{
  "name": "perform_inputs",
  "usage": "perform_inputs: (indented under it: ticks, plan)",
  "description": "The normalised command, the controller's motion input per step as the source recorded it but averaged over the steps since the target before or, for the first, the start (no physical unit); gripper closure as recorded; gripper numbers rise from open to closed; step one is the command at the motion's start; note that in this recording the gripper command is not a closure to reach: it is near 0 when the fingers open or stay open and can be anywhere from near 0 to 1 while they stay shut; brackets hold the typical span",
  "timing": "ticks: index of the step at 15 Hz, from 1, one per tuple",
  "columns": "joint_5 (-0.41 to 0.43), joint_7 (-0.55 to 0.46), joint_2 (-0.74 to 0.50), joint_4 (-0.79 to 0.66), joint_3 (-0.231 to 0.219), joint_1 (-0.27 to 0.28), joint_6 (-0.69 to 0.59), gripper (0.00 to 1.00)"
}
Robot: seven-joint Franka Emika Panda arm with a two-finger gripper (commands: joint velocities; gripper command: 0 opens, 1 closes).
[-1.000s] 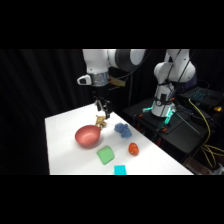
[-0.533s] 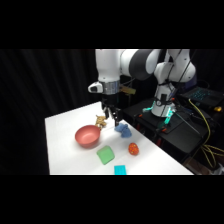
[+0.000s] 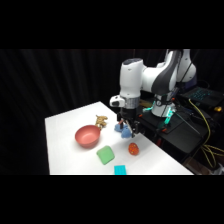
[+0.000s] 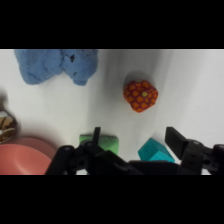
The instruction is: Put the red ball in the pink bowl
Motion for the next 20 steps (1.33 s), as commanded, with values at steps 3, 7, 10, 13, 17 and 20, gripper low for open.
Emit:
perform_inputs:
  ticks: [3, 7, 10, 13, 17, 20]
  plan:
    - [0.345, -0.24, 0.06, -0.21, 0.11, 0.072, 0.46, 0.0]
    - [0.194, -0.21, 0.26, -0.04, 0.113, 0.045, 0.41, 0.0]
    - [-0.001, -0.12, 0.34, 0.05, 0.075, -0.006, 0.35, 0.0]
    - [-0.092, -0.1, 0.34, 0.15, 0.055, -0.043, 0.28, 0.0]
    - [-0.232, 0.01, 0.3, 0.22, -0.124, 0.064, 0.22, 1.0]
    - [-0.203, 0.08, 0.17, 0.19, -0.182, 0.151, 0.15, 1.0]
